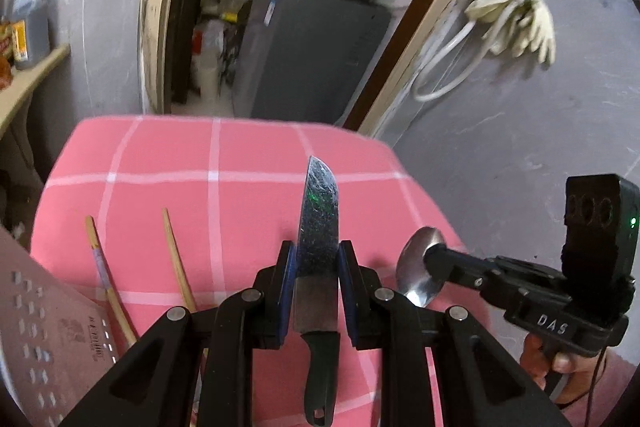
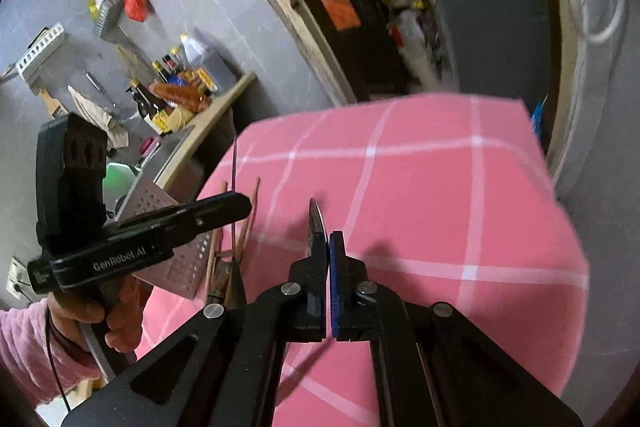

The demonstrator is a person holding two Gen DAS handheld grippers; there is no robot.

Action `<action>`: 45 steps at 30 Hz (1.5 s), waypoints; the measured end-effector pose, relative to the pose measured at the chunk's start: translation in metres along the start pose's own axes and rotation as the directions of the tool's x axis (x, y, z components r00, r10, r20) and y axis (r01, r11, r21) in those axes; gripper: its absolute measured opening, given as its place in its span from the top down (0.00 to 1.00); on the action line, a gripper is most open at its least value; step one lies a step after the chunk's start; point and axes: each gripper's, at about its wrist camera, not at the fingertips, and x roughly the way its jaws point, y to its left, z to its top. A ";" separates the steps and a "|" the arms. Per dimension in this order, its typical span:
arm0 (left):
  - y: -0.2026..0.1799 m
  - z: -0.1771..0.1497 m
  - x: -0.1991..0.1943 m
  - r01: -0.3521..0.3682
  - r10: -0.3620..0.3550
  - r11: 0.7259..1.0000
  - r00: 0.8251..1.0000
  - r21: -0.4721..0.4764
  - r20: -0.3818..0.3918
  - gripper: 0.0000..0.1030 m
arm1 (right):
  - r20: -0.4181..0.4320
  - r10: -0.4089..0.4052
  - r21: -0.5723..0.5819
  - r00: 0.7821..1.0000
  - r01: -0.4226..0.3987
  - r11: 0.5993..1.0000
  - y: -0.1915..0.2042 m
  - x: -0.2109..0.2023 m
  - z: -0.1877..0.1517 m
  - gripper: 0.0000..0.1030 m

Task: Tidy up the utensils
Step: 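Carry the knife and spoon into the white caddy and open both tools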

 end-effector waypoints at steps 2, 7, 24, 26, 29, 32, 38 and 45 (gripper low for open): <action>-0.003 -0.001 -0.010 -0.003 0.003 1.000 0.999 0.010 0.041 0.80 | 0.025 -0.017 -0.015 1.000 0.017 1.000 0.005 -0.010 0.003 0.98; -0.012 0.002 -0.035 -0.043 0.039 0.998 0.991 0.034 0.131 0.80 | 0.126 -0.058 -0.055 0.990 0.065 0.996 0.022 -0.042 0.017 0.98; 0.000 0.050 -0.161 -0.106 0.092 0.994 0.929 0.021 0.359 0.80 | 0.377 0.009 -0.216 0.926 0.079 0.973 0.130 -0.108 0.094 0.98; 0.005 0.055 -0.179 -0.128 0.108 0.991 0.916 0.027 0.388 0.80 | 0.402 0.022 -0.232 0.915 0.079 0.970 0.146 -0.110 0.099 0.98; 0.015 0.061 -0.205 -0.171 0.139 0.985 0.892 0.036 0.430 0.80 | 0.450 0.060 -0.257 0.891 0.065 0.964 0.175 -0.113 0.107 0.98; 0.027 0.065 -0.223 -0.208 0.171 0.978 0.875 0.033 0.453 0.80 | 0.480 0.094 -0.278 0.872 0.049 0.959 0.201 -0.108 0.111 0.98; 0.064 0.055 -0.234 -0.269 0.241 0.963 0.846 -0.010 0.476 0.80 | 0.489 0.138 -0.322 0.861 0.031 0.946 0.236 -0.078 0.101 0.98; 0.096 0.017 -0.216 -0.227 0.218 0.973 0.851 -0.039 0.478 0.80 | 0.425 0.125 -0.385 0.896 0.054 0.922 0.245 -0.026 0.067 0.98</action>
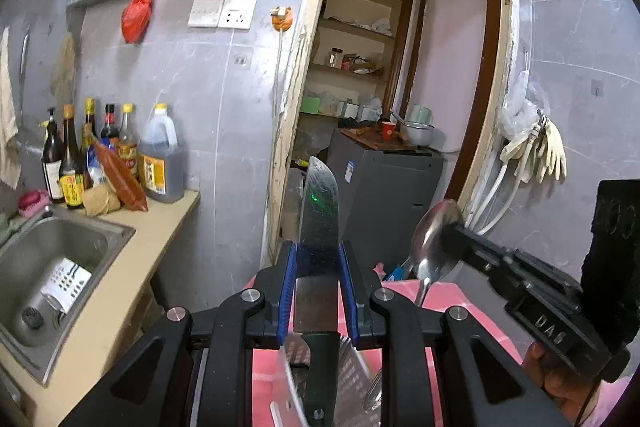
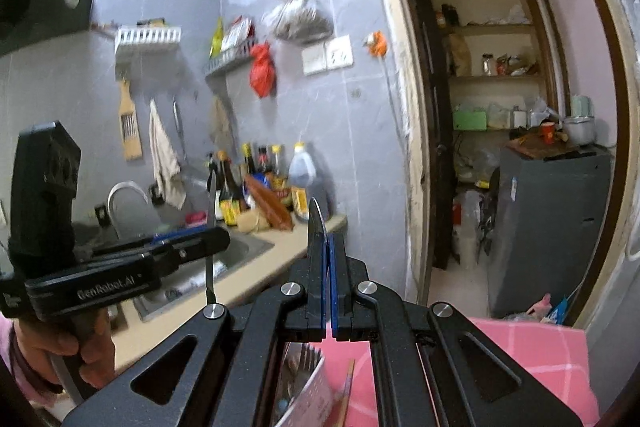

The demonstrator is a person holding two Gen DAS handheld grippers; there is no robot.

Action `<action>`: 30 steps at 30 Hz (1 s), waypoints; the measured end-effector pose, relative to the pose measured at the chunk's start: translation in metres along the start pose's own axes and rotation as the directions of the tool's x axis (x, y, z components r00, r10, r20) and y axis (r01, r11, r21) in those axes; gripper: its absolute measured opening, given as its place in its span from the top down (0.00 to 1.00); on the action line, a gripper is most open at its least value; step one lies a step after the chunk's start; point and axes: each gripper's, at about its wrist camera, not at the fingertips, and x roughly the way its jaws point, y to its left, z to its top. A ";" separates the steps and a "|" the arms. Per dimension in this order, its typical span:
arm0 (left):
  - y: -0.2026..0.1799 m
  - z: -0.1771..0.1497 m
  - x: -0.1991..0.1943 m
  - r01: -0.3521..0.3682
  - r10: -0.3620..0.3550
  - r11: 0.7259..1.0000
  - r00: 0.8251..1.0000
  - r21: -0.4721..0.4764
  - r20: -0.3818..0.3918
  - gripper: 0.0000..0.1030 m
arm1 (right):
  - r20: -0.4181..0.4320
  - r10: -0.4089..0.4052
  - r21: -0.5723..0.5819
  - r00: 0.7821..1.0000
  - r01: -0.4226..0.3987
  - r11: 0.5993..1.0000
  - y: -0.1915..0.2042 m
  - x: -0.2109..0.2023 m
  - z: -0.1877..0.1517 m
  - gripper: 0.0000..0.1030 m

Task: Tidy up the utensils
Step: 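Carry the knife and spoon into the white caddy and open both tools, then move both tools back over the chopsticks and peeler on the cloth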

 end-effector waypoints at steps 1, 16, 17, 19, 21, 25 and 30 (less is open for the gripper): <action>0.001 -0.004 0.000 0.003 -0.003 1.000 1.000 -0.002 0.001 0.80 | -0.010 -0.004 -0.007 1.000 0.004 1.000 0.001 0.001 -0.005 0.98; 0.010 -0.033 0.011 0.041 -0.042 0.999 0.999 -0.024 -0.028 0.80 | -0.096 -0.005 -0.004 0.995 0.004 1.000 0.007 0.012 -0.040 0.98; 0.011 -0.034 0.012 0.042 -0.043 0.999 0.998 -0.029 -0.039 0.80 | -0.103 -0.002 -0.006 0.995 0.002 1.000 0.008 0.012 -0.042 0.98; 0.013 -0.038 0.012 0.056 -0.058 0.998 0.996 -0.042 -0.060 0.80 | -0.117 0.006 -0.003 0.993 -0.007 1.000 0.009 0.014 -0.045 0.98; 0.014 -0.041 0.012 0.062 -0.066 0.997 0.995 -0.055 -0.076 0.79 | -0.124 0.012 0.001 0.992 -0.012 1.000 0.009 0.014 -0.047 0.97; 0.018 -0.041 0.008 0.061 -0.067 0.995 0.994 -0.079 -0.085 0.63 | -0.141 0.017 0.028 0.990 -0.013 1.000 0.004 0.012 -0.051 0.96; 0.021 -0.038 -0.001 0.071 -0.078 0.992 0.995 -0.103 -0.057 0.51 | -0.117 0.003 0.055 0.993 0.003 0.998 -0.001 0.001 -0.047 0.85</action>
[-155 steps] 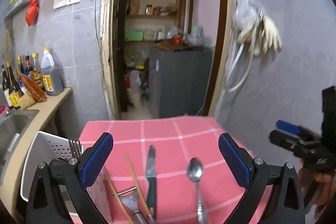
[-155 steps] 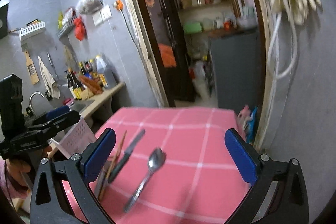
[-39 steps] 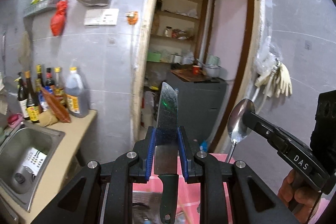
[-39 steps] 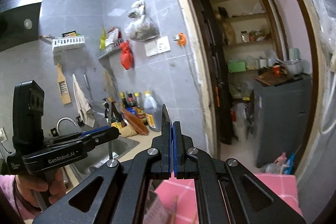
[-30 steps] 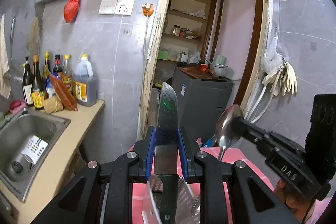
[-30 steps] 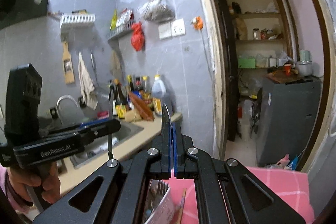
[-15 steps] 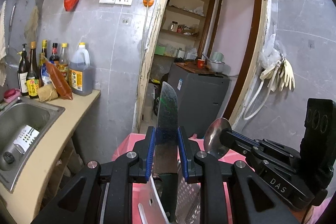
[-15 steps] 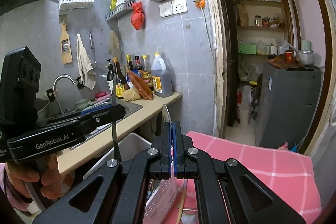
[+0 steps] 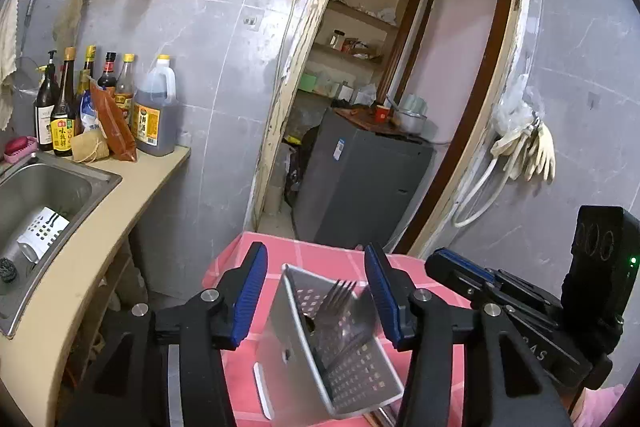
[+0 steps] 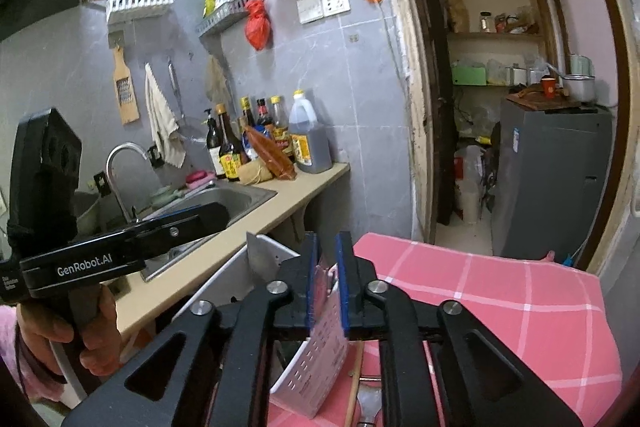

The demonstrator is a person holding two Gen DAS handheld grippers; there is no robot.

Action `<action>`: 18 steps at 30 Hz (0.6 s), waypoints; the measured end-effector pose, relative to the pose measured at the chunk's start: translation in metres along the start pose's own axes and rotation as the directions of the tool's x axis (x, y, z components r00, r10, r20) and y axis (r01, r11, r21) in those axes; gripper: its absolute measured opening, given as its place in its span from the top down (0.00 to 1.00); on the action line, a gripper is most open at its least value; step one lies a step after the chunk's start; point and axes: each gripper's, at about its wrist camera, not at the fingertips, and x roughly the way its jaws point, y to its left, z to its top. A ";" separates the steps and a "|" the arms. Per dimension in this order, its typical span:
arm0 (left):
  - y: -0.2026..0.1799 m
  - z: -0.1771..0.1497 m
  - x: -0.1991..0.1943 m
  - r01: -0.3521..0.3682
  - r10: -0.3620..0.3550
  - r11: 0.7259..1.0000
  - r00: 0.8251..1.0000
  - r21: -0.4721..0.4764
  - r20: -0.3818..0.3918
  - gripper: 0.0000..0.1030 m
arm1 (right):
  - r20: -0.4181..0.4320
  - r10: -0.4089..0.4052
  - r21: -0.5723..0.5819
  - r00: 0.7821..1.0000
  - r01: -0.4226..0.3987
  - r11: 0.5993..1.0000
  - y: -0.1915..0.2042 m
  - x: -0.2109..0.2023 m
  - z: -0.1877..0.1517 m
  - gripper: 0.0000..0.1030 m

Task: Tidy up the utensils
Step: 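Move both tools back over the chopsticks and peeler on the cloth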

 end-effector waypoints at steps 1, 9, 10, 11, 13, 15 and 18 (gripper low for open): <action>-0.001 0.001 -0.003 0.004 -0.004 1.000 1.000 -0.003 0.009 0.49 | 0.011 -0.005 0.011 1.000 0.005 1.000 -0.002 -0.005 0.001 0.79; -0.029 0.013 -0.027 0.019 -0.023 0.999 0.996 0.042 0.092 0.24 | 0.128 -0.113 0.083 0.985 0.103 0.991 -0.018 -0.056 0.015 0.42; -0.034 0.014 -0.029 0.016 -0.021 0.999 0.995 0.049 0.101 0.23 | 0.148 -0.133 0.089 0.980 0.121 0.989 -0.021 -0.066 0.015 0.37; -0.038 0.014 -0.030 0.012 -0.017 0.998 0.994 0.056 0.107 0.19 | 0.154 -0.142 0.091 0.978 0.129 0.987 -0.023 -0.071 0.017 0.31; -0.047 0.015 -0.032 0.007 -0.015 0.998 0.993 0.066 0.115 0.13 | 0.171 -0.168 0.094 0.971 0.154 0.984 -0.029 -0.085 0.019 0.26; -0.056 0.015 -0.034 -0.001 -0.008 0.997 0.991 0.073 0.131 0.07 | 0.183 -0.190 0.092 0.964 0.176 0.980 -0.035 -0.097 0.020 0.19; -0.074 0.012 -0.035 -0.012 -0.002 0.996 0.990 0.093 0.144 0.02 | 0.192 -0.221 0.092 0.956 0.207 0.974 -0.044 -0.114 0.022 0.10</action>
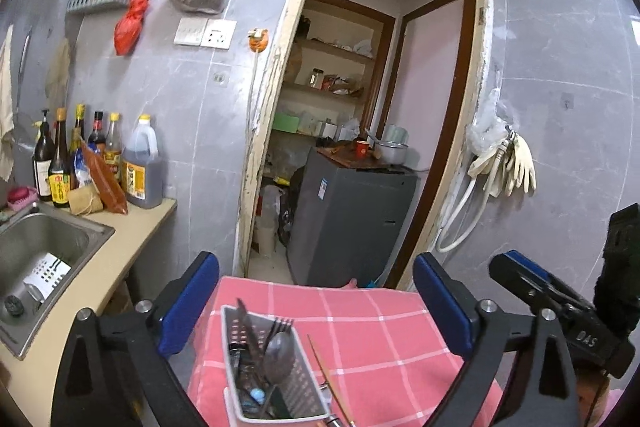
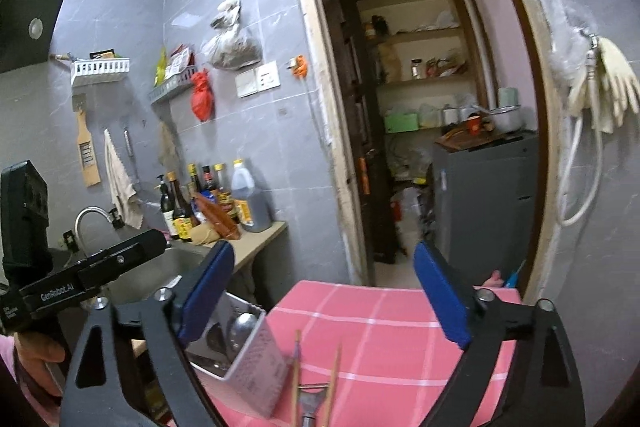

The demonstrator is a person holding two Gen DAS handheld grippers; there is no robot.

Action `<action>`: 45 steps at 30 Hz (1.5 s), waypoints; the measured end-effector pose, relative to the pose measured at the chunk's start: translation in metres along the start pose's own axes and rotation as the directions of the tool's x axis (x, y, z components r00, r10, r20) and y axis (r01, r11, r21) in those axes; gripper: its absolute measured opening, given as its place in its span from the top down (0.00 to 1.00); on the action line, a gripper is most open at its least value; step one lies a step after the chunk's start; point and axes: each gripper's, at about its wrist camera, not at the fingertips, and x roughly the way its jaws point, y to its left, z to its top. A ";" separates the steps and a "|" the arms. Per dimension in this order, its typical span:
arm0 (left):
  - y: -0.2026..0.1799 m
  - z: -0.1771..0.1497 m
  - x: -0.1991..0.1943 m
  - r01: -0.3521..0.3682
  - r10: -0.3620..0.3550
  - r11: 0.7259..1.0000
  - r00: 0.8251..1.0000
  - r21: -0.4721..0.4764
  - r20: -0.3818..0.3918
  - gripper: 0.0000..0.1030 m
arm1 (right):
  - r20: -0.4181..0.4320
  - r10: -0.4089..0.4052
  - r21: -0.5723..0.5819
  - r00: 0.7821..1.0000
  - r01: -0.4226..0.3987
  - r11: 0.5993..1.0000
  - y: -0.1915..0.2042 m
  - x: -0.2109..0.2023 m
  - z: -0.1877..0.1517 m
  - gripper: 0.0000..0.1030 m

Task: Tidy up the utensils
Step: 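Move both tools back over the chopsticks and peeler on the cloth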

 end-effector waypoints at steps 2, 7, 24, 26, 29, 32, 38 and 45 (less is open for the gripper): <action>-0.009 -0.002 0.000 -0.001 0.001 1.000 1.000 0.006 0.006 0.00 | 0.008 -0.022 -0.007 1.000 0.023 1.000 -0.009 -0.009 0.002 0.01; -0.035 -0.010 0.000 -0.005 0.005 1.000 1.000 0.028 0.000 0.00 | 0.005 -0.060 -0.008 0.998 0.060 0.998 -0.037 -0.027 0.002 0.01; -0.091 -0.054 -0.009 -0.125 0.129 0.991 0.987 0.041 -0.096 0.00 | -0.188 -0.068 0.005 0.980 0.070 0.998 -0.118 -0.050 -0.036 0.01; -0.090 -0.061 -0.006 -0.148 0.151 0.988 0.980 0.031 -0.127 0.00 | -0.216 -0.062 0.014 0.974 0.067 0.998 -0.122 -0.050 -0.042 0.01; -0.087 -0.070 -0.002 -0.177 0.176 0.984 0.971 0.013 -0.162 0.00 | -0.258 -0.051 0.029 0.965 0.061 0.998 -0.129 -0.044 -0.055 0.01; -0.082 -0.080 0.003 -0.205 0.199 0.979 0.959 -0.010 -0.200 0.00 | -0.295 -0.041 0.043 0.954 0.056 0.998 -0.133 -0.037 -0.068 0.01; -0.076 -0.097 0.011 -0.231 0.218 0.973 0.942 -0.024 -0.257 0.00 | -0.372 0.001 0.080 0.928 0.031 0.996 -0.139 -0.018 -0.092 0.01; -0.069 -0.113 0.020 -0.249 0.222 0.967 0.927 -0.052 -0.304 0.03 | -0.442 0.058 0.120 0.895 -0.005 0.993 -0.141 0.005 -0.114 0.01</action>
